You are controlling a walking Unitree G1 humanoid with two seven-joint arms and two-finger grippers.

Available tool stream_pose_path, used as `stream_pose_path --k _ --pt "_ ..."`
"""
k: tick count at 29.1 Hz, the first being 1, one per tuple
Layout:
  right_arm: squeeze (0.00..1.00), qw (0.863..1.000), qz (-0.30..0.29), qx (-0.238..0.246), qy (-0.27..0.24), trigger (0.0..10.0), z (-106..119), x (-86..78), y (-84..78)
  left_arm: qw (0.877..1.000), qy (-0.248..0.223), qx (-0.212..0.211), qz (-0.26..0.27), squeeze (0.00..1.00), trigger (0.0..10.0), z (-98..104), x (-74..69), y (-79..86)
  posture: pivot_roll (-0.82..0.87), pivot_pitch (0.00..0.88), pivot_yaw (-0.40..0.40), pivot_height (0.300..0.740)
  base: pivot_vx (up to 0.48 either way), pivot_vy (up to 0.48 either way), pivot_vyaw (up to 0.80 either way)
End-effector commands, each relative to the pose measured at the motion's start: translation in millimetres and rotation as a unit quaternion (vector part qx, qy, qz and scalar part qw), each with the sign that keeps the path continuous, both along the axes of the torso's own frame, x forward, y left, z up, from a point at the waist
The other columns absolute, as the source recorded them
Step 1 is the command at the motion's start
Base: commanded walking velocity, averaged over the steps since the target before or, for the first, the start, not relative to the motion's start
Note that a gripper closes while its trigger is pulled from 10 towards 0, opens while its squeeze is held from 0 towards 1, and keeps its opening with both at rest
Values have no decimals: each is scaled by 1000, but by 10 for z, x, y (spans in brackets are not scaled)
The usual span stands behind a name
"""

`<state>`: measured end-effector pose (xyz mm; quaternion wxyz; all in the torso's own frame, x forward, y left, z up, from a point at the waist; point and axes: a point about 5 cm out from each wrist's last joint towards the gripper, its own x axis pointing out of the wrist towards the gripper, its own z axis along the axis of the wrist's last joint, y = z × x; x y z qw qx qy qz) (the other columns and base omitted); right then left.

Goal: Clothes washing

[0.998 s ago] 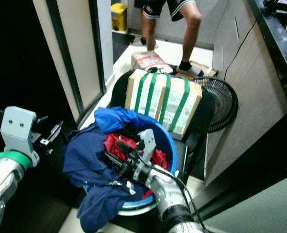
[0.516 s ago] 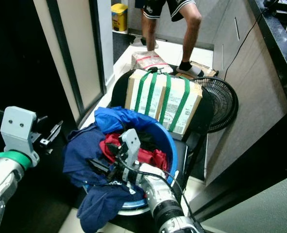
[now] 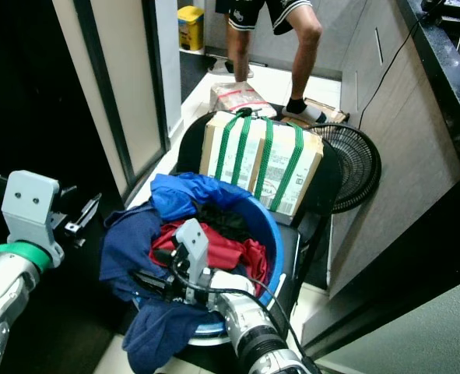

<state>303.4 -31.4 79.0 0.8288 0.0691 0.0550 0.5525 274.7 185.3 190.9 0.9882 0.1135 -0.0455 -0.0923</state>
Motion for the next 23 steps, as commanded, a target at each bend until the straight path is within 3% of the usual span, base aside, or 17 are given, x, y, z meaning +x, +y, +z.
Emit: stream_pose_path --k 1,19,23 --pt "0 1000 16 -4 9 0 -60 -55 40 1000 6 1 -5 0 10000 -37 -10 -7 175 67 61 740 0 0 0" --pt "0 999 -5 30 11 0 18 6 -2 1000 2 -1 -5 0 10000 -31 12 -9 169 58 60 740 0 0 0" --pt "0 996 -36 86 3 0 194 102 -98 1000 -2 -5 -3 0 10000 -16 23 -6 169 58 60 740 0 0 0"
